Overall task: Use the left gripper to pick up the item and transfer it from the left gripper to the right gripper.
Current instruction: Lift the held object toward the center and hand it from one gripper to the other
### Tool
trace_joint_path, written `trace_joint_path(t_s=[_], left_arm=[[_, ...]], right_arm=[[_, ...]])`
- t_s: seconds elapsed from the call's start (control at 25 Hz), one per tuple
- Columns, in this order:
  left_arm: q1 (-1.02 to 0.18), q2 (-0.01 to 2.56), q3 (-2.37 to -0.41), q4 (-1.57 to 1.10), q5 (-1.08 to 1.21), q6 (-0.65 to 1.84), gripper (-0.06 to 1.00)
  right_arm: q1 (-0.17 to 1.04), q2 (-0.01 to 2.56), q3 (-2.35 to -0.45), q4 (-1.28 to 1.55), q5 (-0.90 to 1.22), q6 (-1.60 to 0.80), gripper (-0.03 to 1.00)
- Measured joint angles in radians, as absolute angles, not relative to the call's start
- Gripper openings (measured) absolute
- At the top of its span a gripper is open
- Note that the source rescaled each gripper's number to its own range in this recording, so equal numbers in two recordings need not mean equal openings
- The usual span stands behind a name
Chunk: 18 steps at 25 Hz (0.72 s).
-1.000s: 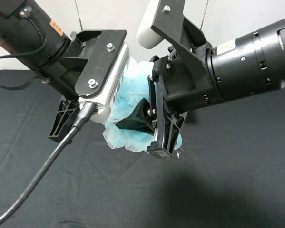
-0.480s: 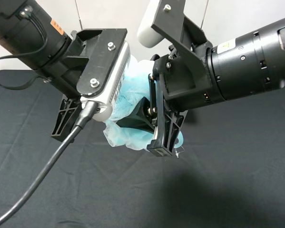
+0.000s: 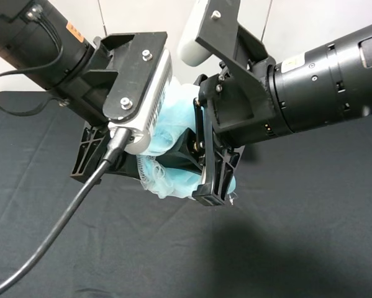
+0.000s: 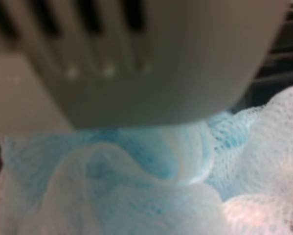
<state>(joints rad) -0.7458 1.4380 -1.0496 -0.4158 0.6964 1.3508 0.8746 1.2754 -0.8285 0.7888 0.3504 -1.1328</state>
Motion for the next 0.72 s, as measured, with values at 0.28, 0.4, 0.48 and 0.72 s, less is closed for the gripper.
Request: trace_joint_path(t_s=[0.28,0.4,0.48,0.72], left_arm=[[-0.746,1.436,-1.05,-0.421,0.701,1.35,0.77],[-0.746,1.423,-1.05,-0.408,0.713,1.349,0.77],[-0.746,1.406,-1.05,-0.383,0.724,1.339,0.77],[-0.746,1.34,-1.051,-0.269,0.768,1.205,0.77]], right_arm=[[0.875,1.275,-0.829,0.789,0.349,-1.133,0.12],[0.875,1.275,-0.829,0.789,0.349,-1.133,0.12],[0.875,1.275,-0.829,0.791,0.348,-1.133,0.12],[0.875,1.277,-0.829,0.791,0.331,-1.133,0.07]])
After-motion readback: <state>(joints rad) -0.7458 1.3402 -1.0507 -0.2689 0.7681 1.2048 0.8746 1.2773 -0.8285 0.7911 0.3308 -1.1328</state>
